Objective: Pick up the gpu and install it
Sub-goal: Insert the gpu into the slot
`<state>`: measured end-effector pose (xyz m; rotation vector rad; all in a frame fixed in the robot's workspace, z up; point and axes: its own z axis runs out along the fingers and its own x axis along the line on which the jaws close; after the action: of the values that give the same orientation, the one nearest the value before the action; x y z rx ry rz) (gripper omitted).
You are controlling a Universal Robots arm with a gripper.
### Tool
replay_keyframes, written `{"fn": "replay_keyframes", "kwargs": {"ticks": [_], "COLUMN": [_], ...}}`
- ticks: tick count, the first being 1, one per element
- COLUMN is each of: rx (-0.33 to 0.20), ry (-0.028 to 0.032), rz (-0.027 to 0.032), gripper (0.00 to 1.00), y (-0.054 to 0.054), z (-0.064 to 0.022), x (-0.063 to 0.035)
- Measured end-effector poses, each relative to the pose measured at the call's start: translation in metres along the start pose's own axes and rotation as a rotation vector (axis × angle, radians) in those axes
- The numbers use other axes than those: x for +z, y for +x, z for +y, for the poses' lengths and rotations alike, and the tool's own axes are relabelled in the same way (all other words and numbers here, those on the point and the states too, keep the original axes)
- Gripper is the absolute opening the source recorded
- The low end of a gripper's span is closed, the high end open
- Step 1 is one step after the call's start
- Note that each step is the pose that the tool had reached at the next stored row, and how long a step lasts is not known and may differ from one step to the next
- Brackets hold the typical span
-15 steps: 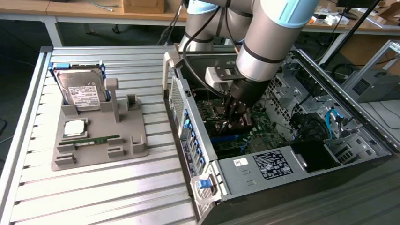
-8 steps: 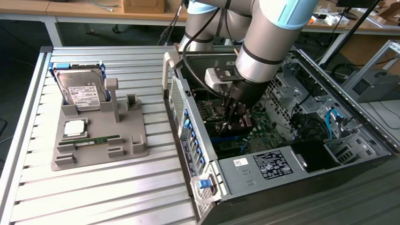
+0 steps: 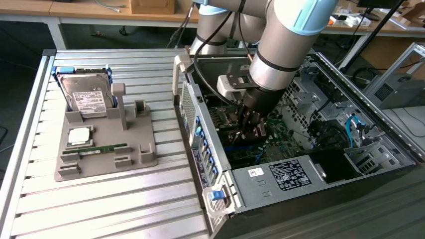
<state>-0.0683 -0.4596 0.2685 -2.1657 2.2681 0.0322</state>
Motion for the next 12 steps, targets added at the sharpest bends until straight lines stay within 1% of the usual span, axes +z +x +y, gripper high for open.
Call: {"fn": "replay_keyframes", "kwargs": {"ticks": [4, 6, 12], "rx": [0.0, 0.0, 0.0], "ry": [0.0, 0.0, 0.0], "rz": [0.0001, -0.0002, 0.0001], "gripper": [0.27, 0.27, 0.27], "y": [0.0001, 0.0001, 0.0004], "z": [0.0, -0.0001, -0.0001], "x": [0.0031, 0.0062, 0.0062]}}
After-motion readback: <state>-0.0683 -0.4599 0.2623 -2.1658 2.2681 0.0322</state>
